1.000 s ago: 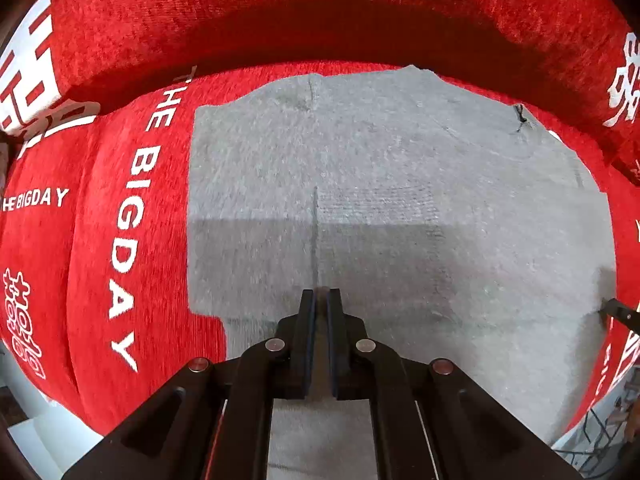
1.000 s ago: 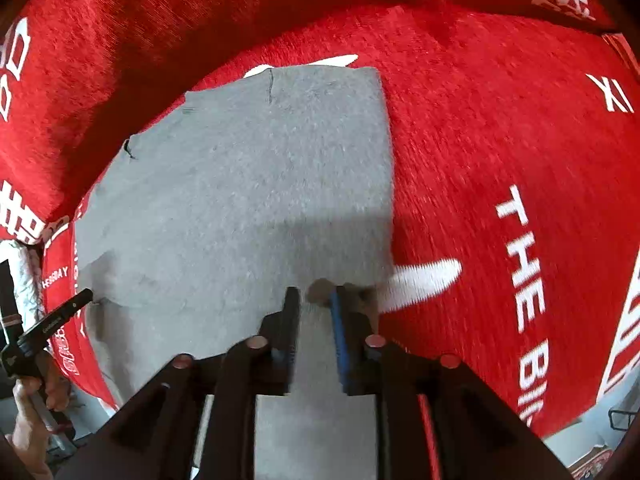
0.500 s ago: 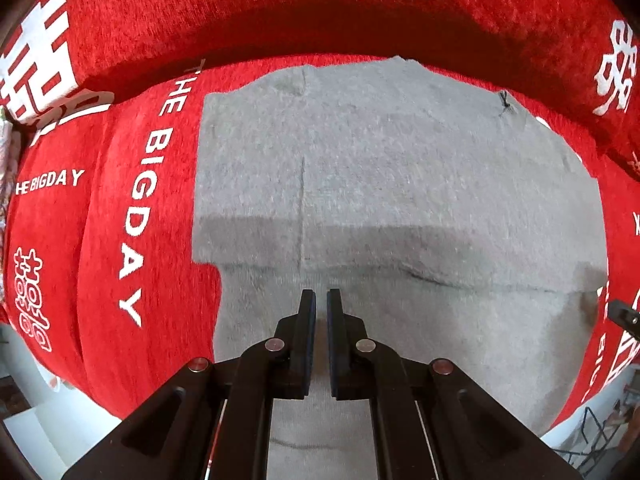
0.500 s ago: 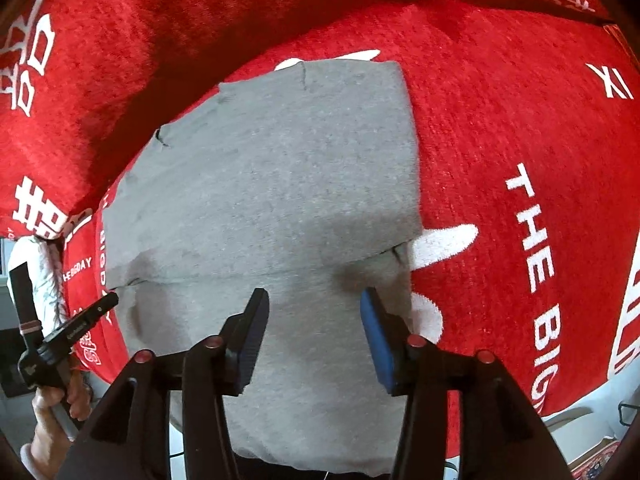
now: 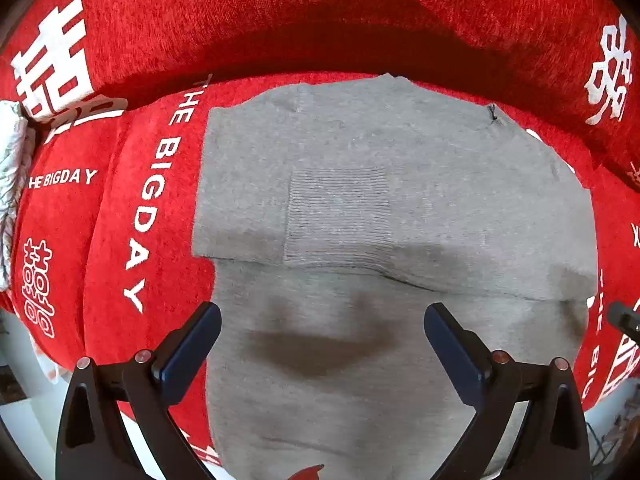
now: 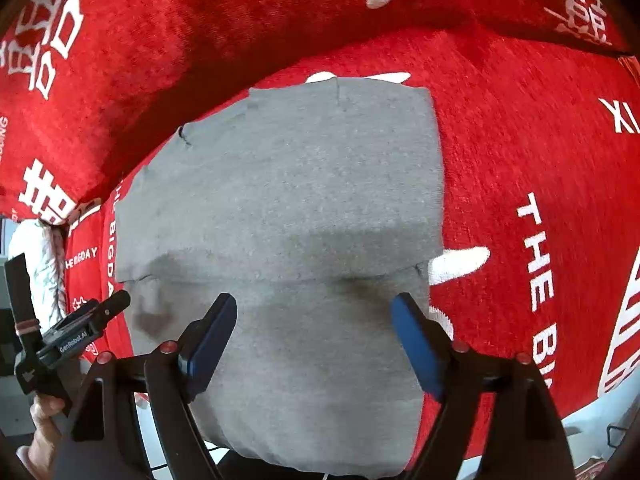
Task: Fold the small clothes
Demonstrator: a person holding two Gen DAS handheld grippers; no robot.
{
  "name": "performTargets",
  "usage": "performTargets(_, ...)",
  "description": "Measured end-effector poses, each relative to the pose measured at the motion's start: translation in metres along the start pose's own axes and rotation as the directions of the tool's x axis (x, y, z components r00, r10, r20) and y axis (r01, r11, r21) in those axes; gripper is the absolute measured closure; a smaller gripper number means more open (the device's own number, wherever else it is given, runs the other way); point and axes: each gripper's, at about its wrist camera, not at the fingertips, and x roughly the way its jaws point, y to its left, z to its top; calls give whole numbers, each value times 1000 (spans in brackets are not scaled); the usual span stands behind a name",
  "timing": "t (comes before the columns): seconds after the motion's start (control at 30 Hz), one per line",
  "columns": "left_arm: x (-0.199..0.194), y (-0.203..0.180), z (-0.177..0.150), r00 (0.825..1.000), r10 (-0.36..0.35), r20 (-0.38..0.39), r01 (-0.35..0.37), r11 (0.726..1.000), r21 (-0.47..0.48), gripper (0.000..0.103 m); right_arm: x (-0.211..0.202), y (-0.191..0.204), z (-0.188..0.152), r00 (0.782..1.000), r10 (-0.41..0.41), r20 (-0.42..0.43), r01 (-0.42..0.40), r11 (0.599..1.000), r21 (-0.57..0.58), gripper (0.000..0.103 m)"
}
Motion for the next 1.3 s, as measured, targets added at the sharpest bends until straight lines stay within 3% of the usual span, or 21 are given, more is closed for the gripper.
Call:
performTargets(0.37, -5, -15, -10, 1000, -19, 3, 19, 1000, 22, 1, -2, -1, -9, 1000, -9, 1, 9, 998, -57, 18)
performTargets(0.63, -3, -26, -24, 999, -37, -26, 37, 999, 13, 1, 5, -15, -16, 997, 40, -72, -39, 999, 13, 18)
performTargets(1.3, 6, -36, -63, 997, -30, -68, 30, 1000, -10, 1, 37, -29, -37, 979, 90, -186, -84, 996, 36, 18)
